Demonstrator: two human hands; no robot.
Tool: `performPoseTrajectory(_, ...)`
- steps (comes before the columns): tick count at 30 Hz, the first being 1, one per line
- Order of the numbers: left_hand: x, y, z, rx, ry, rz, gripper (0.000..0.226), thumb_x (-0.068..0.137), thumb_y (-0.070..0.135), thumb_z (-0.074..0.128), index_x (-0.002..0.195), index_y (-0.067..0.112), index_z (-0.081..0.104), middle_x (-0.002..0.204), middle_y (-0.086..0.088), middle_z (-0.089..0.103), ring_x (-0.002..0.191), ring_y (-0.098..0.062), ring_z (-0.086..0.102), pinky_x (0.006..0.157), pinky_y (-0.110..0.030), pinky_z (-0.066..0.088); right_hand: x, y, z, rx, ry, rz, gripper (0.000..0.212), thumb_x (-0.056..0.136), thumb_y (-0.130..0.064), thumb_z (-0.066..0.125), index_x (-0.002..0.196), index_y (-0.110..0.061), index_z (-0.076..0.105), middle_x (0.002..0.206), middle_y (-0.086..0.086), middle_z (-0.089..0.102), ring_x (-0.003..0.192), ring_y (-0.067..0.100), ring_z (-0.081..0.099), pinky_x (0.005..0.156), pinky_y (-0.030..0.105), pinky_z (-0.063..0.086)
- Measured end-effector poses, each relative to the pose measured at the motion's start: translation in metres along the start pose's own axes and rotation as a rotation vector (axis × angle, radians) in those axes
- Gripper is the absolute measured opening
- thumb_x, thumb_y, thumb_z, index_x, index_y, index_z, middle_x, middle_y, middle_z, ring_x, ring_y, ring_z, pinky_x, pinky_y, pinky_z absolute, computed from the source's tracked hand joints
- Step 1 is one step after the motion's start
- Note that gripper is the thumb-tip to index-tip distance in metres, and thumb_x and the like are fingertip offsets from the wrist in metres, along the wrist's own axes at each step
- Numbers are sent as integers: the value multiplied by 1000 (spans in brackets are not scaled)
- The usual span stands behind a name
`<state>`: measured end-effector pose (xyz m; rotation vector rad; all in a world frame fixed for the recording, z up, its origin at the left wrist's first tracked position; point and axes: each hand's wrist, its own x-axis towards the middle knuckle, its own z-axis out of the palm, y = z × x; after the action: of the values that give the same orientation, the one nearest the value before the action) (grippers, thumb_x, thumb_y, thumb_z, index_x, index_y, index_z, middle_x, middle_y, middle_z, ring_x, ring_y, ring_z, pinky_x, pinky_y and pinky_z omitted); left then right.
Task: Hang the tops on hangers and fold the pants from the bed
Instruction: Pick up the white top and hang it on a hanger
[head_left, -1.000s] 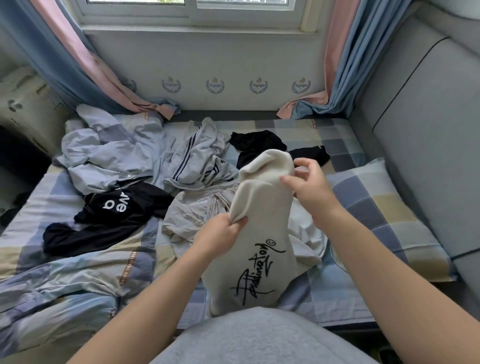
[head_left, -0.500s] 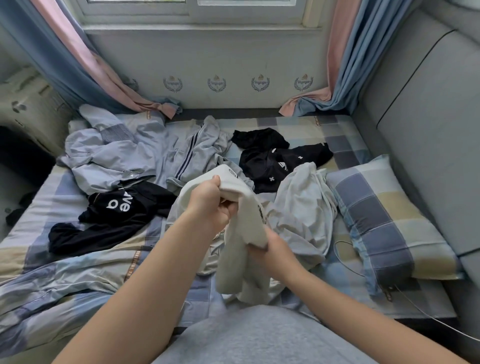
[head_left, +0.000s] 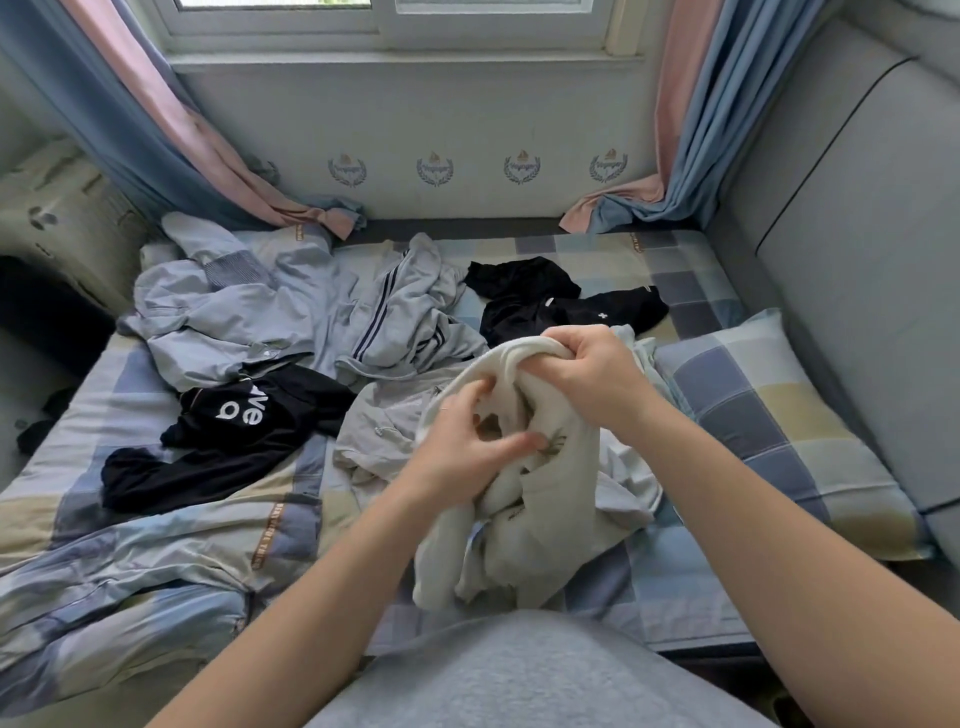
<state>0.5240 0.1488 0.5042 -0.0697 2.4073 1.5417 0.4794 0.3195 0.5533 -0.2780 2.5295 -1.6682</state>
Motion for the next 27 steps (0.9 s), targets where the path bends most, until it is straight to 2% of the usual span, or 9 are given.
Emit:
performPoseTrajectory(4, -1, -1, 14, 170, 164, 119, 52, 75, 53, 79, 120, 33, 60, 117, 4, 52, 112, -13, 49, 93, -32, 43, 2, -14, -2, 20, -219, 39, 17, 87, -17, 76, 70, -16, 73, 57, -11, 55, 55, 1, 45, 55, 15, 37)
performPoseTrajectory(7, 3, -2, 10, 186, 198, 224, 10, 94, 25, 66, 95, 15, 67, 94, -2, 61, 94, -17, 54, 84, -39, 47, 2, -10, -9, 18, -265, 84, 27, 83, -13, 78, 61, -27, 70, 55, -14, 52, 54, 1, 45, 53, 15, 36)
performPoseTrajectory(10, 6, 0, -2, 4, 250, 122, 23, 96, 6, 50, 76, 14, 58, 68, 4, 54, 67, -17, 48, 63, -36, 40, -2, 9, -14, -117, -161, 70, 24, 78, -8, 75, 65, -24, 62, 55, -16, 51, 53, 2, 45, 54, 19, 37)
performPoseTrajectory(13, 10, 12, -10, -58, 304, 115, 32, 101, 12, 45, 70, 13, 49, 62, 7, 44, 54, -4, 39, 55, -23, 34, -10, 40, -6, -426, -42, 92, 13, 74, -17, 64, 80, -25, 56, 68, -8, 62, 66, 15, 57, 60, 33, 44)
performPoseTrajectory(15, 11, 25, -12, -99, 312, 148, 33, 104, 14, 43, 71, 10, 46, 61, 6, 40, 52, -3, 36, 51, -18, 32, -16, 62, 3, -564, -17, 132, 15, 76, -17, 59, 80, -28, 49, 72, -6, 58, 75, 24, 57, 61, 36, 41)
performPoseTrajectory(18, 7, 35, -12, -197, 309, 173, 36, 105, 16, 43, 74, -3, 45, 65, 0, 37, 60, -12, 35, 57, -26, 31, -20, 93, 15, -541, -41, 205, 25, 81, -14, 55, 68, -29, 40, 76, -10, 45, 82, 26, 51, 66, 37, 41)
performPoseTrajectory(21, 2, 33, -16, -268, 315, 188, 38, 106, 17, 44, 80, -10, 47, 67, -4, 39, 62, -15, 37, 56, -27, 33, -26, 122, 20, -585, -10, 350, 29, 87, -14, 51, 65, -30, 39, 83, -1, 50, 83, 27, 51, 65, 34, 38)
performPoseTrajectory(24, 4, 22, -31, -230, 390, 193, 35, 106, 19, 45, 83, -6, 56, 61, 4, 44, 54, -6, 40, 49, -17, 34, -34, 144, 17, -630, 15, 513, 26, 84, -6, 50, 64, -21, 44, 84, 7, 57, 80, 28, 50, 60, 32, 34)
performPoseTrajectory(27, 10, 3, -50, -143, 442, 155, 35, 106, 19, 44, 78, 1, 55, 61, 7, 44, 50, 1, 38, 50, -15, 33, -34, 145, 3, -492, 58, 518, 29, 78, 5, 47, 66, -19, 56, 74, 5, 58, 79, 29, 54, 55, 30, 33)
